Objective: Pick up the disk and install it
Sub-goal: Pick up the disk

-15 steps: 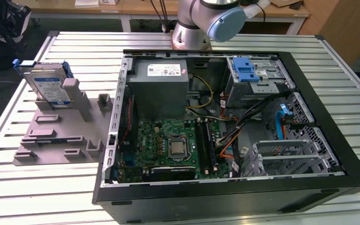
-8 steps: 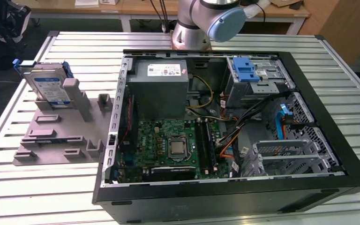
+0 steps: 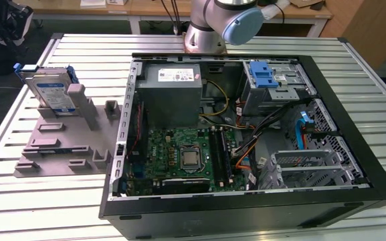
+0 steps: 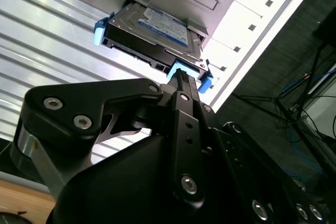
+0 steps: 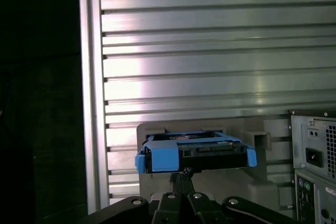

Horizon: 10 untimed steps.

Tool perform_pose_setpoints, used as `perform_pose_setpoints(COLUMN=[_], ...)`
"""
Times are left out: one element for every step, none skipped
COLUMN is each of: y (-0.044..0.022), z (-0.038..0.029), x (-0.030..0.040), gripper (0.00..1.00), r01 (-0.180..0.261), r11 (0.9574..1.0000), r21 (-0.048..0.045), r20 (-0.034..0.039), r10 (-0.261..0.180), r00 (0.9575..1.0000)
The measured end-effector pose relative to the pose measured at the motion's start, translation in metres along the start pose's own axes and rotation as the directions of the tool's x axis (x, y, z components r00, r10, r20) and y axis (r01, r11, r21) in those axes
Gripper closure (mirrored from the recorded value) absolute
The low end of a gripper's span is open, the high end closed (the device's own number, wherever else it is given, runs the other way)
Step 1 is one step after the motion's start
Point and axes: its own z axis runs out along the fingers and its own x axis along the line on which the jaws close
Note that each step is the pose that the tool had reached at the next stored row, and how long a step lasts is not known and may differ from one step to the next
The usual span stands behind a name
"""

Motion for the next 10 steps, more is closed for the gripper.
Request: perform_pose_setpoints(y=[0.0, 0.0, 0.0, 0.0, 0.0, 0.0, 0.0, 0.0, 0.0, 0.0], z=[0.0, -0.0001, 0.0, 0.0, 0.0, 0.0, -0.0001, 0.0, 0.0, -0.0001], x=[0.0003, 0.0004, 0.0005, 0.0006, 0.0007, 0.0008, 0.0009, 0.0009, 0.0009, 0.001], gripper=[0.89, 0.89, 0.89, 0.89, 0.89, 0.89, 0.89, 0.89, 0.89, 0.89], r01=[0.005, 0.009, 0.014, 0.018, 0.022, 0.026, 0.031, 0.035, 0.039, 0.044], r11=[1.0, 1.0, 0.9999, 0.9998, 0.9997, 0.9996, 0.9995, 0.9994, 0.9992, 0.999], r21=[-0.0001, -0.0002, -0.0003, -0.0004, -0.0006, -0.0006, -0.0008, -0.0009, -0.001, -0.0011], r20=[-0.0003, -0.0005, -0.0007, -0.0008, -0.001, -0.0012, -0.0015, -0.0015, -0.0017, -0.002], r10=[-0.005, -0.009, -0.014, -0.018, -0.022, -0.026, -0.031, -0.035, -0.039, -0.044], r00=[1.0, 1.0, 0.9999, 0.9998, 0.9997, 0.9996, 0.9995, 0.9994, 0.9992, 0.999])
